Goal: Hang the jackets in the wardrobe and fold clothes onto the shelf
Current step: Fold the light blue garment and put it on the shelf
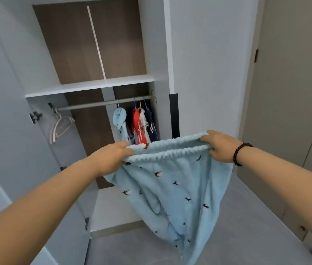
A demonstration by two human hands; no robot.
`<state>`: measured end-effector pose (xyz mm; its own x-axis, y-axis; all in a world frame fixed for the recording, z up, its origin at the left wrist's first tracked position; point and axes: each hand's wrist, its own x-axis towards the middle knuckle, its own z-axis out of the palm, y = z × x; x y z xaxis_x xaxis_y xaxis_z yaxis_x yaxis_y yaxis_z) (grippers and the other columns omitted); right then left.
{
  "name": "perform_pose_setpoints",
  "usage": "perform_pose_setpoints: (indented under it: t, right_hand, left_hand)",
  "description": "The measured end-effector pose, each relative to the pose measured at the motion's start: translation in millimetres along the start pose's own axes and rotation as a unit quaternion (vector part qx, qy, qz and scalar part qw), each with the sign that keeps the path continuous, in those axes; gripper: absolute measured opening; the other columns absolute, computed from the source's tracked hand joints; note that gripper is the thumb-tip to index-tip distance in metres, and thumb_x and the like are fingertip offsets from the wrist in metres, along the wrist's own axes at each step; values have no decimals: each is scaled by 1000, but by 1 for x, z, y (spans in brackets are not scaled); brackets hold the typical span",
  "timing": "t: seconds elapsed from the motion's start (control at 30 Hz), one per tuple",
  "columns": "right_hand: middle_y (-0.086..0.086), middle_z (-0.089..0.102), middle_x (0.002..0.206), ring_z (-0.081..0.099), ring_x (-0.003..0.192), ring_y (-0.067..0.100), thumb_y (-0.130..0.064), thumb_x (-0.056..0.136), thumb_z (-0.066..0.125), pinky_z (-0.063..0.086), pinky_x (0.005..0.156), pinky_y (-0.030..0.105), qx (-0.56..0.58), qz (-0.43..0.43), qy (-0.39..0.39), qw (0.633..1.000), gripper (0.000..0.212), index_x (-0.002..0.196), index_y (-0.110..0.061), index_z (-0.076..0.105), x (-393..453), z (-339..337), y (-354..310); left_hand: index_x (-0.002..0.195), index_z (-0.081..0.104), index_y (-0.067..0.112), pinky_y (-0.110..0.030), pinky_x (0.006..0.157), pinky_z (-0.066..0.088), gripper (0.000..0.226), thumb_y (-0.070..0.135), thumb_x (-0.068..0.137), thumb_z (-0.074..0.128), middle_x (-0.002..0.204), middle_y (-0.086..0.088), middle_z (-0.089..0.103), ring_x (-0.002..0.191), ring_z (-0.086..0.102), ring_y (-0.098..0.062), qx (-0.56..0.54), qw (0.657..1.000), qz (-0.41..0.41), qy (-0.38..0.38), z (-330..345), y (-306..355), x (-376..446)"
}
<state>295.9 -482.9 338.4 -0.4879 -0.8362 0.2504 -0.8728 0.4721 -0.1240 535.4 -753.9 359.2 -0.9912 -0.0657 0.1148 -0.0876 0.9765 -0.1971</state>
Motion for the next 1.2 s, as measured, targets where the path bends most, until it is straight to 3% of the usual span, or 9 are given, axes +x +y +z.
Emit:
perform_pose_setpoints:
  t: [0.13,0.4,0.6,0.7,0.83,0.9,1.0,1.1,1.2]
  right_hand:
    - [5,49,105,52,86,24,0,88,40,41,66,32,-66,-7,-2,998,36,113,-15,61,12,-12,-2]
    - [-2,48,94,50,82,21,7,83,42,36,67,28,-84,21,-5,996,26,81,-16,52,10,-26,5]
    - [6,60,98,54,87,23,7,84,41,44,75,30,-52,74,-23,996,29,94,-5,65,2,-17,6]
    - [9,64,97,54,87,24,8,83,39,45,73,32,-1,114,-14,993,32,96,-9,63,-6,-21,5]
    - [6,62,80,54,75,22,6,83,41,43,60,27,142,175,25,974,26,83,-8,63,-13,-23,-7]
    - [4,51,62,44,56,17,4,82,42,35,49,22,282,238,42,928,19,68,-5,51,-15,-15,-22]
    - [-1,32,43,31,34,15,5,73,35,26,38,16,515,366,47,774,26,59,-16,28,-22,10,-47]
    - [1,33,47,35,36,19,1,67,32,29,39,18,608,407,39,680,22,60,-19,26,-23,31,-68]
    - [6,51,65,51,54,23,0,68,35,43,50,25,670,412,23,617,14,71,-13,42,-16,41,-90]
  left_hand:
    - [96,60,10,-31,71,39,14,6,94,47,90,0,41,84,47,-21,-18,998,-47,-32,11,-10,-20]
    - [96,72,15,-31,75,46,14,21,94,60,87,0,53,79,55,-15,-113,986,-119,11,19,-33,-57]
    - [73,74,20,-22,64,40,15,31,83,75,75,0,57,69,53,-10,-184,966,-160,81,22,-41,-51]
    - [62,68,14,-23,58,40,29,36,75,81,66,2,59,64,53,-13,-252,927,-236,149,17,-43,-42]
    - [56,65,7,-20,49,39,31,26,71,84,56,2,59,50,53,-9,-473,811,-293,180,11,-33,-28]
    - [61,73,15,-16,46,45,15,21,70,83,62,4,70,53,63,-4,-545,762,-302,176,10,-22,-19]
    - [79,75,9,-20,47,49,13,17,69,78,71,-3,72,57,66,-10,-620,677,-354,179,17,-10,-12]
    - [88,71,4,-25,49,51,24,16,68,75,76,-10,72,61,68,-20,-681,593,-403,148,26,-8,-15]
    - [90,72,5,-30,56,56,23,13,69,74,79,-11,75,65,70,-23,-717,552,-406,130,36,-6,-21]
